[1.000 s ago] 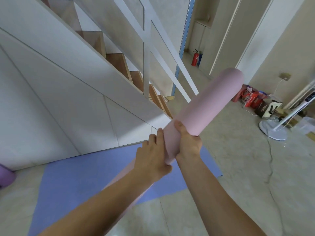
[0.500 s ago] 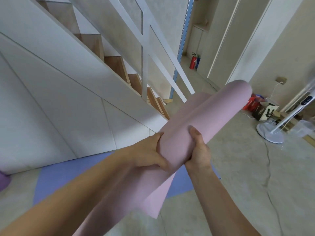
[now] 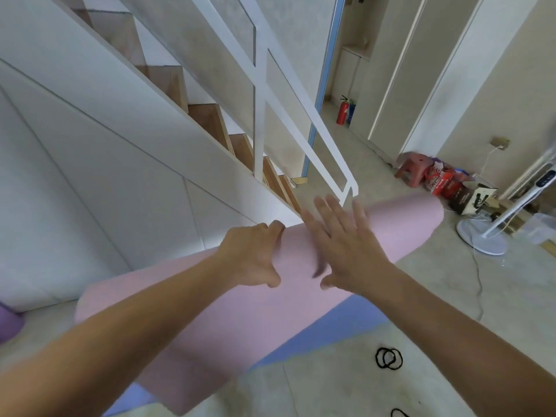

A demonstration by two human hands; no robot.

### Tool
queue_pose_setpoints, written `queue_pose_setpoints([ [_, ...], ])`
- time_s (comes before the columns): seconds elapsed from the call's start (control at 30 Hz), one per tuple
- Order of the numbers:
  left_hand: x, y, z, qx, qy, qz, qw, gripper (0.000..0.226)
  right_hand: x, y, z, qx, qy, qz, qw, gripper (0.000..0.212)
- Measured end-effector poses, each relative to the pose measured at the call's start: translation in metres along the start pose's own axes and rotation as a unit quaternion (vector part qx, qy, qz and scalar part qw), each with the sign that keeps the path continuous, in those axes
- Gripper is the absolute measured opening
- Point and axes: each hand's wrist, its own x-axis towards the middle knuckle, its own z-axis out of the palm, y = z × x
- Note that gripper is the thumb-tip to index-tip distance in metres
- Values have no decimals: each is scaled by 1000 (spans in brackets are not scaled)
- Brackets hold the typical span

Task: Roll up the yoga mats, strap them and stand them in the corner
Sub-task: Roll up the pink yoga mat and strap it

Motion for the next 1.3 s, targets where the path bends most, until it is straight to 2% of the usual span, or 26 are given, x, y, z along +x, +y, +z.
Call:
queue_pose_setpoints([
  [0.07, -5, 1, -8, -26, -44, 14, 999, 82, 13, 9, 2, -1, -74, -44, 996, 136],
  [0.13, -8, -3, -15, -94, -105, 3, 990, 79, 17, 10, 3, 43, -127, -71, 988, 111],
  [0.2, -11, -4, -17, -101, -146, 7, 984, 85, 21, 8, -2, 93, -156, -65, 981, 89],
  [0.27, -14, -1, -11, 6, -114, 42, 993, 108, 27, 11, -7, 132, -189, -40, 972, 80],
  [0.33, -18, 4, 4, 154, -30, 66, 985, 135, 30, 17, -10, 187, -236, -7, 954, 74],
  [0.37, -21, 6, 11, 201, 3, 64, 977, 140, 30, 20, -10, 227, -262, 9, 938, 71],
  [0.43, -25, 6, 19, 225, 34, 61, 972, 123, 27, 25, -12, 291, -302, 28, 907, 66],
  [0.5, -23, 1, 22, 190, 25, 65, 979, 92, 20, 22, -12, 292, -325, 13, 900, 80],
  [0.57, -16, -7, 17, 118, -11, 51, 992, 80, 11, 8, -5, 206, -288, -32, 935, 122],
  [0.6, -12, -11, 11, 68, -43, 40, 996, 81, 4, -2, 1, 136, -235, -50, 961, 139],
  [0.63, -8, -15, 4, 7, -86, 27, 996, 84, -3, -12, 8, 75, -166, -53, 982, 148],
  [0.7, -1, -23, -8, -121, -180, 13, 976, 88, -13, -25, 13, 21, -35, -48, 998, 141],
  [0.73, 1, -26, -11, -171, -215, 10, 961, 87, -11, -24, 11, 22, -21, -59, 998, 129],
  [0.8, 1, -26, -17, -215, -263, 11, 940, 91, -1, -12, -2, 84, -103, -61, 989, 102],
  [0.83, 0, -22, -19, -195, -266, 19, 944, 103, 7, -3, -10, 127, -160, -47, 978, 92],
  [0.9, -8, -13, -20, -53, -218, 50, 973, 135, 20, 14, -20, 188, -259, -23, 947, 80],
  [0.93, -13, -8, -16, 27, -171, 71, 982, 141, 24, 22, -21, 228, -303, -4, 925, 76],
  [1.0, -26, -1, -5, 101, -85, 82, 988, 132, 27, 30, -21, 290, -356, 19, 888, 72],
  [1.03, -29, -2, 0, 105, -65, 78, 989, 119, 26, 28, -21, 296, -360, 15, 885, 76],
  [1.1, -27, -9, 3, 81, -66, 47, 993, 96, 21, 18, -19, 253, -332, -15, 908, 102],
  [1.17, -17, -21, -3, -1, -108, -4, 994, 87, 10, 0, -12, 128, -251, -61, 957, 138],
  [1.23, -10, -31, -9, -166, -170, -48, 970, 84, -5, -20, -1, 9, -145, -102, 984, 146],
  [1.3, -8, -35, -9, -317, -220, -60, 921, 78, -5, -21, 5, -29, -39, -108, 993, 137],
])
